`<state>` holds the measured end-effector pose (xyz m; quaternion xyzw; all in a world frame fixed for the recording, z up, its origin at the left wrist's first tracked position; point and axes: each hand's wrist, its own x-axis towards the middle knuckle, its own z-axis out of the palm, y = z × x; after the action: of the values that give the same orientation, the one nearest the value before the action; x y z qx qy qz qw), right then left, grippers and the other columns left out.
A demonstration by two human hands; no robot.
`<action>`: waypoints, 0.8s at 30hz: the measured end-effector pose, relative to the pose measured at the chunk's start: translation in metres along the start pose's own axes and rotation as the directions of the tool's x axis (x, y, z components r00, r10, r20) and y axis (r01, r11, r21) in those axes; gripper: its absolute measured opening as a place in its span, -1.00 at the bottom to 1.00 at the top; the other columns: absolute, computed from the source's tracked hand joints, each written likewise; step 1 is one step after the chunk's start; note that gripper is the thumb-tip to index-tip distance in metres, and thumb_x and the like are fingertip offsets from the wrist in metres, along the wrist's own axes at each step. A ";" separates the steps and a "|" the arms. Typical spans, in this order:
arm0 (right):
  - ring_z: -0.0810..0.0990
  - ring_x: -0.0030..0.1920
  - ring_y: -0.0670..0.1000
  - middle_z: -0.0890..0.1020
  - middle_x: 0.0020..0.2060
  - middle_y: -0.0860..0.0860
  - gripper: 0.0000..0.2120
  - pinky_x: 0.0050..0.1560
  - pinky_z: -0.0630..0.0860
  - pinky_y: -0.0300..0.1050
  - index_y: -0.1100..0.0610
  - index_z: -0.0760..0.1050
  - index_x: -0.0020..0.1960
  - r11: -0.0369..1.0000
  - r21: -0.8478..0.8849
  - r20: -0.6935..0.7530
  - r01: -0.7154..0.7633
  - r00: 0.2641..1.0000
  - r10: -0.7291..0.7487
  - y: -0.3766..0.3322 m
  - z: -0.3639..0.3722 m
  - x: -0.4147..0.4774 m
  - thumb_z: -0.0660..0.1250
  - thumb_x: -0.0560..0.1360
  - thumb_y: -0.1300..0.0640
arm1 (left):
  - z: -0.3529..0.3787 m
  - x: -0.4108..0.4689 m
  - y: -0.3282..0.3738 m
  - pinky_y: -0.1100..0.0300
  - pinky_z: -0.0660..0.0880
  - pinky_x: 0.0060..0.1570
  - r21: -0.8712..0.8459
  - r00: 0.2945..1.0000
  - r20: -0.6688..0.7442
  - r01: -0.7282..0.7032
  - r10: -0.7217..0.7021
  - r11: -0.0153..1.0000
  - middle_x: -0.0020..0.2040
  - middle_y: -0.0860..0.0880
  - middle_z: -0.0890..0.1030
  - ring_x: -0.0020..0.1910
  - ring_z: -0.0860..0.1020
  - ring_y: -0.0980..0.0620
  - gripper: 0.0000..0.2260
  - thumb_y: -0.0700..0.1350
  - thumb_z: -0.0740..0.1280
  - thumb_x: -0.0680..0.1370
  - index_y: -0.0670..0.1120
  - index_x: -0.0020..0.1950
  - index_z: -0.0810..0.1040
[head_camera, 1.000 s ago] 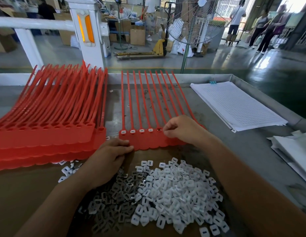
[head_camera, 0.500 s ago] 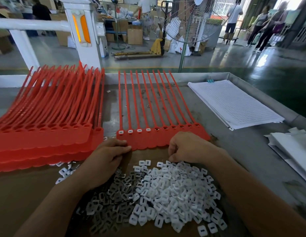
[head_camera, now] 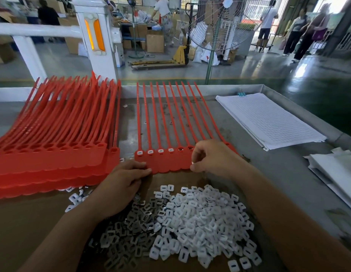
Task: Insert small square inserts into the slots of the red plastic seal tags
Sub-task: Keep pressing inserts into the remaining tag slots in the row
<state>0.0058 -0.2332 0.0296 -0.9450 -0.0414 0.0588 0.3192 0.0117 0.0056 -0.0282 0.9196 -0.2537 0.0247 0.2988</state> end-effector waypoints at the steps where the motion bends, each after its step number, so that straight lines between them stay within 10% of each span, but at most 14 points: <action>1: 0.49 -0.31 -0.20 0.53 -0.30 -0.15 -0.79 -0.37 0.34 -0.37 -0.04 0.46 -0.26 1.000 0.021 -0.019 -0.007 1.000 0.007 0.000 0.000 0.002 0.48 0.34 0.17 | 0.000 0.000 0.000 0.38 0.08 0.29 0.003 1.000 0.000 -0.002 0.002 1.000 0.31 0.13 0.36 0.32 0.24 0.18 -0.66 -0.25 0.19 0.55 0.02 0.29 0.46; 10: 0.47 -0.32 -0.20 0.52 -0.41 -0.16 -0.86 -0.23 0.39 -0.27 0.03 0.56 -0.29 0.992 0.124 -0.179 -0.012 0.983 0.034 -0.001 0.004 0.033 0.50 0.33 0.19 | 0.000 0.000 -0.002 0.38 0.10 0.27 -0.005 1.000 0.000 -0.010 0.010 1.000 0.31 0.14 0.35 0.30 0.24 0.21 -0.66 -0.25 0.18 0.56 0.02 0.29 0.45; 24: 0.56 0.06 -0.01 0.63 0.06 0.05 -0.83 0.10 0.46 -0.13 0.15 0.62 0.05 1.000 0.010 -0.146 -0.013 0.989 0.014 0.008 0.024 0.063 0.35 0.47 0.18 | 0.002 0.000 -0.002 0.48 0.08 0.20 -0.019 0.999 -0.014 -0.032 0.032 0.999 0.29 0.09 0.39 0.29 0.27 0.19 -0.67 -0.29 0.18 0.55 -0.03 0.27 0.49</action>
<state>0.0650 -0.2176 0.0008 -0.9456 -0.0112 -0.0083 0.3250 0.0124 0.0061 -0.0309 0.9123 -0.2666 0.0335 0.3089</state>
